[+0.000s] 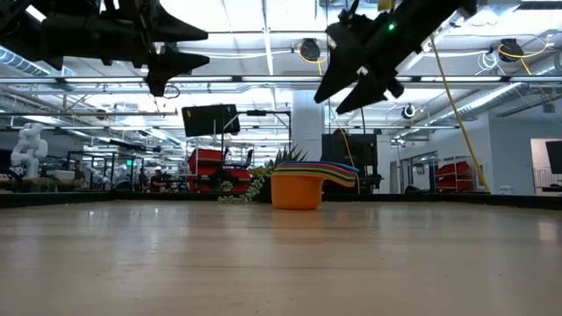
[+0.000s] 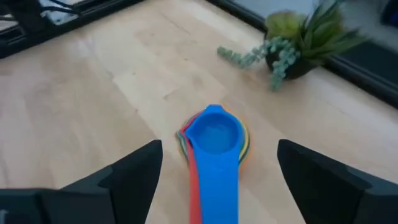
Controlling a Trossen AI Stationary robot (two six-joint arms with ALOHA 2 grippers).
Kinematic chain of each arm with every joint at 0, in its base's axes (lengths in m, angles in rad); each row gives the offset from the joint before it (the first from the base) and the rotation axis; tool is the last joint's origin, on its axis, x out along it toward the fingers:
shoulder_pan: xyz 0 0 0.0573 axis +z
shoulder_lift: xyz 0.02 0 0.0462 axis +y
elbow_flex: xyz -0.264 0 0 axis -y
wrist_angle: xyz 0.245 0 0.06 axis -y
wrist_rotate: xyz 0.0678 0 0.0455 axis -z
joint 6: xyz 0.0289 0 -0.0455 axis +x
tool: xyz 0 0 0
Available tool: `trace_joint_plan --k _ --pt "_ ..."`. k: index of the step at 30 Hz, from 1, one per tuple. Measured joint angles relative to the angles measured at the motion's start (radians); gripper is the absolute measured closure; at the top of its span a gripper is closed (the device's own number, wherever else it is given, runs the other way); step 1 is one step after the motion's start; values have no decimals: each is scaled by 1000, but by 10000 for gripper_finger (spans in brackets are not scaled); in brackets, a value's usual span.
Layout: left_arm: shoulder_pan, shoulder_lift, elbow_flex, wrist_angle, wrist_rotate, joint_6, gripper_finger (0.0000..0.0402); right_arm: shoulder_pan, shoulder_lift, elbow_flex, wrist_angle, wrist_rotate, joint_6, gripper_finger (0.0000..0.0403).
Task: Nest measuring cups in basket
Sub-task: Put the stacked measuring cups into the black transparent bin
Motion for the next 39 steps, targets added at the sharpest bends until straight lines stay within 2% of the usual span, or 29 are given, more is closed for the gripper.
trace_joint_plan --k 10,19,27,39 --pt "11 0 0 -4 0 2 188 -26 122 0 -11 -147 77 89" --pt "11 0 0 -3 1 -6 188 -55 119 0 -61 -163 84 86" --pt "11 0 0 -2 1 -8 188 -55 121 0 -70 -174 53 57" --pt "10 0 0 27 1 -32 188 -55 139 -1 -61 -224 64 55"
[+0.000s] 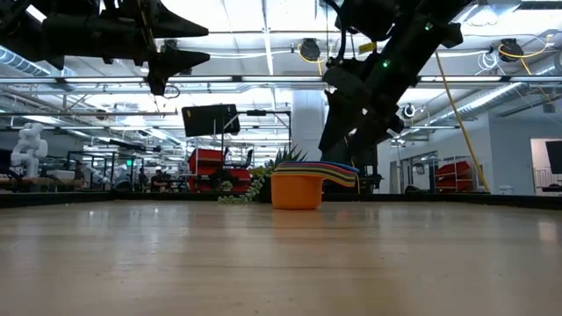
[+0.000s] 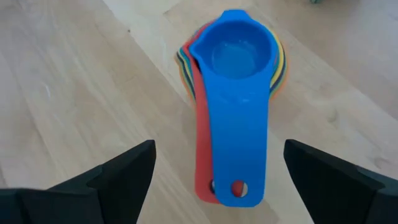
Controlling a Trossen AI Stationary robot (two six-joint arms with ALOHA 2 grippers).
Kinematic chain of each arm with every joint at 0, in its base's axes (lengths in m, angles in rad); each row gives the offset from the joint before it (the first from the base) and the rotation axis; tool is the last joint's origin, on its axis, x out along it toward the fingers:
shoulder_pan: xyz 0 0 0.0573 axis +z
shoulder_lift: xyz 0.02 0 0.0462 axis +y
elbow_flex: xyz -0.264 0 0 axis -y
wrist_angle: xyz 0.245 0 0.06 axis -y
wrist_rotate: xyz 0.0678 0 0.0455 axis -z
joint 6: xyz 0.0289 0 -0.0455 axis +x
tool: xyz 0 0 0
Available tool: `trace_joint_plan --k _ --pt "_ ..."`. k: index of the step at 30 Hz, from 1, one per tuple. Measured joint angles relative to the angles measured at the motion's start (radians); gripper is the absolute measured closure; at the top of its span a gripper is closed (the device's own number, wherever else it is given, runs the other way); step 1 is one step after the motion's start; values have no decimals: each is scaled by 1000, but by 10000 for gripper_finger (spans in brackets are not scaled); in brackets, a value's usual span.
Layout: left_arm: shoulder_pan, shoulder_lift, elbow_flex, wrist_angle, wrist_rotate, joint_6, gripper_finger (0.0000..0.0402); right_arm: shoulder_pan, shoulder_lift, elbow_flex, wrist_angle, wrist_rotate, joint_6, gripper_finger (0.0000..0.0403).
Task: Nest measuring cups in basket
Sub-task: Put the stacked measuring cups into the black transparent bin
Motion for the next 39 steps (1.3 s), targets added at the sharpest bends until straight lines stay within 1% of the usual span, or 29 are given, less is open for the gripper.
trace_joint_plan --k 8,18,20,24,28,33,39 --pt "0 0 0 -2 1 -2 188 0 57 -1 -5 0 50 56" --pt "0 0 0 -5 2 1 188 -10 113 -1 12 -3 55 56" --pt "0 0 0 -4 2 1 188 -15 118 -1 12 -19 55 60" --pt "0 0 0 -3 2 1 188 -20 130 -1 30 -37 53 85" --pt "0 0 0 -2 2 5 188 -19 129 0 71 -33 45 126" --pt "0 0 0 -2 2 5 188 -20 129 -1 72 -35 40 177" --pt "0 0 0 -2 1 5 188 -20 129 -1 71 -80 40 219"
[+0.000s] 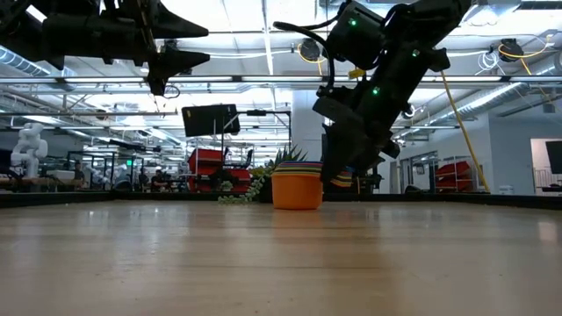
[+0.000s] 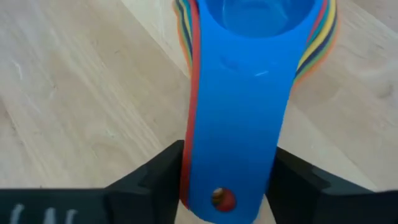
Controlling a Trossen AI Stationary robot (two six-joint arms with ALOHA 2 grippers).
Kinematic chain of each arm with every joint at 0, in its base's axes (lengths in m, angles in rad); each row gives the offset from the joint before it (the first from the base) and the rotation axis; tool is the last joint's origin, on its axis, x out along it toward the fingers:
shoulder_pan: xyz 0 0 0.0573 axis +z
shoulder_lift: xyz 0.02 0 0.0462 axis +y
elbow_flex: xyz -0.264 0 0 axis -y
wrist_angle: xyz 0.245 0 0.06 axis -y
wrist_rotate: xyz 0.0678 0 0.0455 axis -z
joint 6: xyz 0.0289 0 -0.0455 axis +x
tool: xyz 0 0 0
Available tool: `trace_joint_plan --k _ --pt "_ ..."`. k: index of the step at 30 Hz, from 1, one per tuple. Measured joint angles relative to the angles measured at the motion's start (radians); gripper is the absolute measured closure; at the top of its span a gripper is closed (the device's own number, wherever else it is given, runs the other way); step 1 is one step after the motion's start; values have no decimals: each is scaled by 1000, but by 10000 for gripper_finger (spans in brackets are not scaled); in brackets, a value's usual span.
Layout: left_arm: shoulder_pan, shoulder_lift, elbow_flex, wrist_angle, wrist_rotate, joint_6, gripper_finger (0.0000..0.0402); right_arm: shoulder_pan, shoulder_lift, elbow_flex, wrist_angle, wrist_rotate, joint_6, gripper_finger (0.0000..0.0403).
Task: Nest measuring cups in basket
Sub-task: Put the stacked measuring cups into the black transparent bin
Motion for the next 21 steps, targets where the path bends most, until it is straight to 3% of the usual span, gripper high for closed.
trace_joint_plan --k 9,21 --pt "0 0 0 0 -1 0 188 0 0 0 0 0 -9 254" --pt "0 0 0 0 -56 3 188 0 -8 0 0 3 -37 217"
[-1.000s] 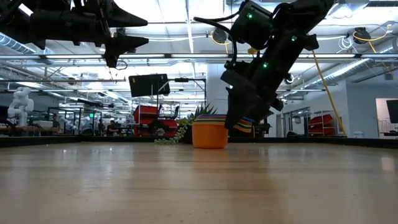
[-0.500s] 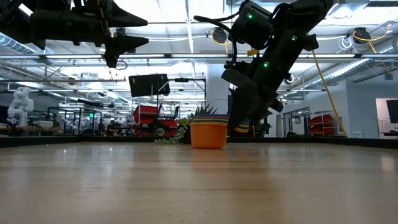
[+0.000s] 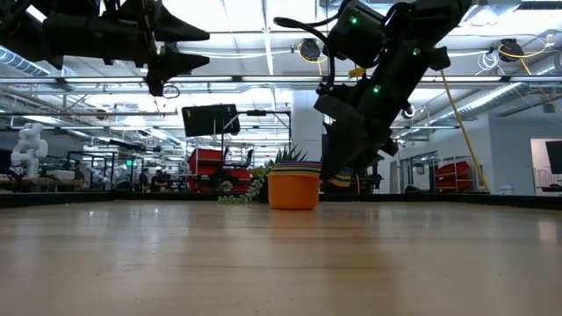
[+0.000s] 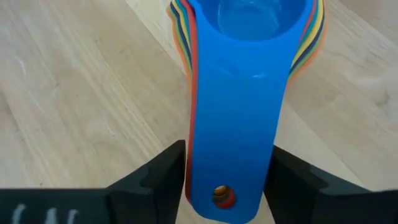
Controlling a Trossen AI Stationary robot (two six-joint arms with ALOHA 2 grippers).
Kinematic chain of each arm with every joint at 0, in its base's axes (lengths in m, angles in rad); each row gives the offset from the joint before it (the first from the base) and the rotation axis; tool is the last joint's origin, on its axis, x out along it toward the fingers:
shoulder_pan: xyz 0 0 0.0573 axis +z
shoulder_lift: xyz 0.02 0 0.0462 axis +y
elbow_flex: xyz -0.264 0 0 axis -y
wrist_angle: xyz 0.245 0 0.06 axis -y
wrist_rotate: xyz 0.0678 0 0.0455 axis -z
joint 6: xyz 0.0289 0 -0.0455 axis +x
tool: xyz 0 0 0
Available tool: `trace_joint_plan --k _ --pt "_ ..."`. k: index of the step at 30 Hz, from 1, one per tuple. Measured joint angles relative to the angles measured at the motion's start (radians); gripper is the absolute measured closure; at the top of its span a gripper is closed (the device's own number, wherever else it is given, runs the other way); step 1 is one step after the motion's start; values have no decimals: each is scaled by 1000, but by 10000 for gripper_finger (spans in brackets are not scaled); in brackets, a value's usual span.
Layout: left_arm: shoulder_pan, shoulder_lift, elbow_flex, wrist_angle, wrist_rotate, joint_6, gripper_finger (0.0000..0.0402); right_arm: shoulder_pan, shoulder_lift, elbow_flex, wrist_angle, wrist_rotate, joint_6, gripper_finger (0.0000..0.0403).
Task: Nest measuring cups in basket
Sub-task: Put the stacked measuring cups into the black transparent bin
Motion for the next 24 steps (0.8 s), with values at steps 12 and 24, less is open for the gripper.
trace_joint_plan --k 12,24 --pt "-54 77 81 4 -8 62 188 -10 0 0 4 -1 -12 271" --pt "-65 343 268 -119 -33 150 188 -1 0 0 8 0 -74 133"
